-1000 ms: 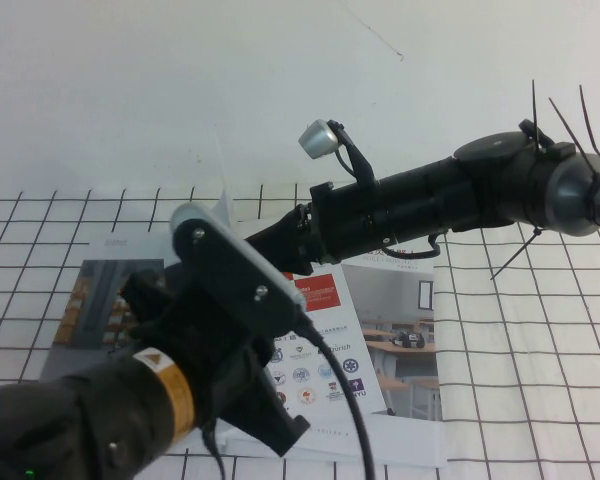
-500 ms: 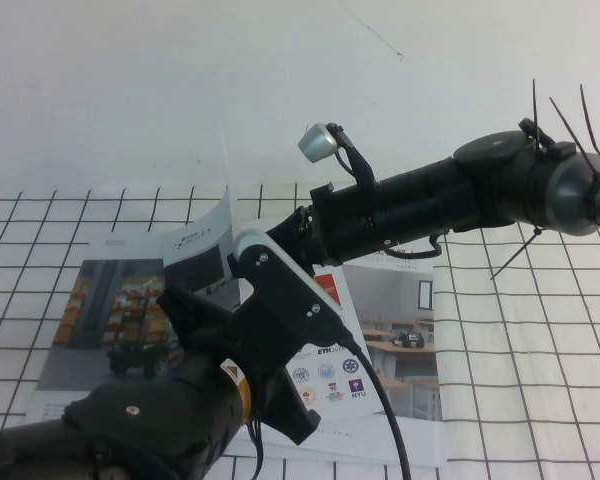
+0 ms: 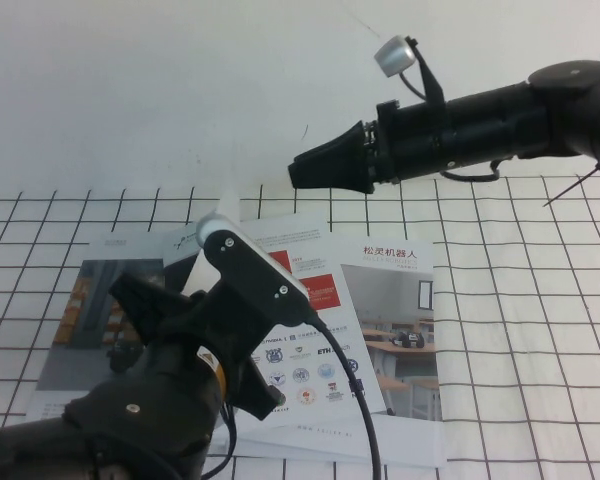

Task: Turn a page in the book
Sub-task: Open the closed book

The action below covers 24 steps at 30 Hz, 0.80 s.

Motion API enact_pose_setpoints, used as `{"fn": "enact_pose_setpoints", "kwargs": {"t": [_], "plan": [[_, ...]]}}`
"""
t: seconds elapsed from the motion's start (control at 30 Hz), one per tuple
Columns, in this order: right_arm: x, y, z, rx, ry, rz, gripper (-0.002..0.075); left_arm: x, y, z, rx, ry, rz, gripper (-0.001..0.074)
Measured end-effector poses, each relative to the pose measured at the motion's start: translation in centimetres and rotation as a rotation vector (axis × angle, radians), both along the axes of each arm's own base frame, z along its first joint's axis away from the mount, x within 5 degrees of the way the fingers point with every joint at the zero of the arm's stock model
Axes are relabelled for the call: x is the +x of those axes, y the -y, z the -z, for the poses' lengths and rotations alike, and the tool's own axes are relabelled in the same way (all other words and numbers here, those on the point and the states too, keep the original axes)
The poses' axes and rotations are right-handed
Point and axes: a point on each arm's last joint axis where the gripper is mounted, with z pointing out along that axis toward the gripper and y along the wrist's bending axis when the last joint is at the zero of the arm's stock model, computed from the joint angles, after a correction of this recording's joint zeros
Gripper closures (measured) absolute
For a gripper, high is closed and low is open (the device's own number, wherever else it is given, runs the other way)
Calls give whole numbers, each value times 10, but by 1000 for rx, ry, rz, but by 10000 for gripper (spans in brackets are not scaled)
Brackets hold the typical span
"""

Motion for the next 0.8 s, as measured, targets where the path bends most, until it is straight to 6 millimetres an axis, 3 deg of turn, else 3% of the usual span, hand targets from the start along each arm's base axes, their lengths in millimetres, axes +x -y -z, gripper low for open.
{"fn": "enact_pose_setpoints", "kwargs": {"t": [0.2,0.27,0.4,0.6,0.8], "plan": [[3,18,13,-192,-3,-15,657,1,-9,-1,76,17,-67,738],[1,19,21,-272,-11,-34,696,0,-12,-3,98,20,-77,738],[0,19,30,-336,-30,-49,719,-1,-20,-11,124,33,-94,738],[0,19,32,-343,-45,-45,725,9,-52,-24,98,4,-202,738],[-2,17,30,-324,-56,-62,725,27,-89,-14,73,-167,-292,738]]}}
